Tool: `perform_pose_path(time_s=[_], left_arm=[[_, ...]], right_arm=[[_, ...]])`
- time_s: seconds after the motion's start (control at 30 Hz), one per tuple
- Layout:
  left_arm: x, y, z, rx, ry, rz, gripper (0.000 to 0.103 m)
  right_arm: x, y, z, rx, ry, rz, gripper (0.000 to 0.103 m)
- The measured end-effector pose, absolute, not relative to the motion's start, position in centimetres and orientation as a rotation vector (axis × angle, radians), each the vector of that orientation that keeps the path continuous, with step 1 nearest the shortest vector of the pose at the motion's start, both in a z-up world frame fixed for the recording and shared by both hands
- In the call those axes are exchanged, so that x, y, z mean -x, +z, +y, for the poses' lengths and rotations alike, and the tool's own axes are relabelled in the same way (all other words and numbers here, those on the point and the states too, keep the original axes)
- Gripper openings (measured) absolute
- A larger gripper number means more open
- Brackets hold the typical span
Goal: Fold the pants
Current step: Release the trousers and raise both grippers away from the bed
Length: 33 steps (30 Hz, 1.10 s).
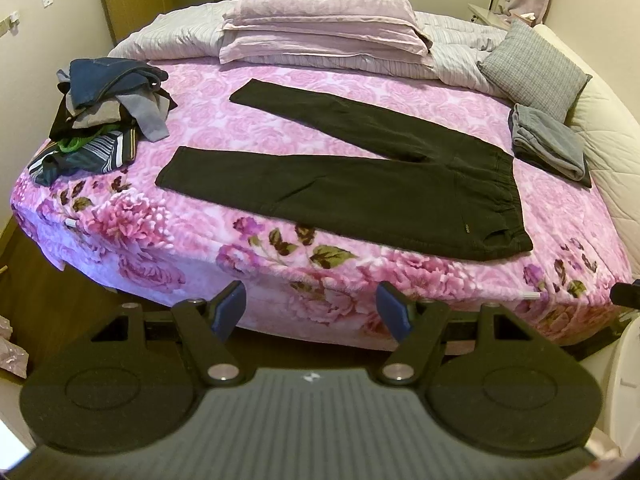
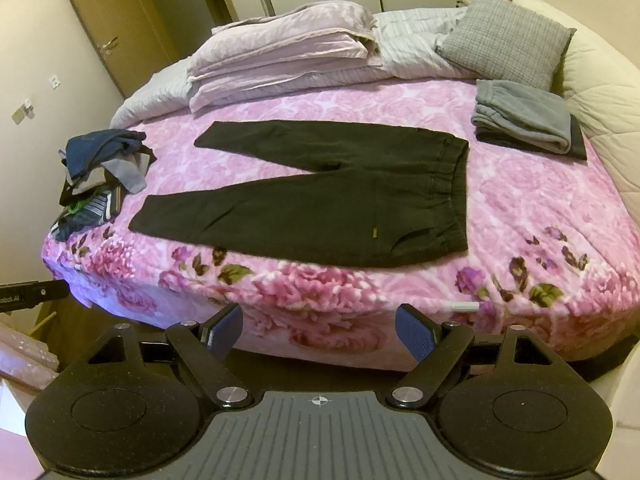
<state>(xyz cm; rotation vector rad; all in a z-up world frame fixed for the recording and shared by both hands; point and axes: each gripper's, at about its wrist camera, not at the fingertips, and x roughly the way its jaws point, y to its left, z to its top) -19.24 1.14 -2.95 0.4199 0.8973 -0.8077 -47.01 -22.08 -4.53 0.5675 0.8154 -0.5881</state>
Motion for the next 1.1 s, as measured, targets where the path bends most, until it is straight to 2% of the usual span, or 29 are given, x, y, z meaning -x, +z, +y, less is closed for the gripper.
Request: perform_pose_path(time_s=[0.7,1.1], left_arm=[[19.7,-3.6,-5.9,-0.455,-0.826,0.838,0.071],[13.8,-5.8,-10.9,-0.483,-0.818,0.827,0.071]], right_arm=[[50.8,-5.1,-28.0,-0.615,-0.689,0.794,0.081],[46.9,-6.7,-33.5,-0.649,-0.742,0.811,0.081]])
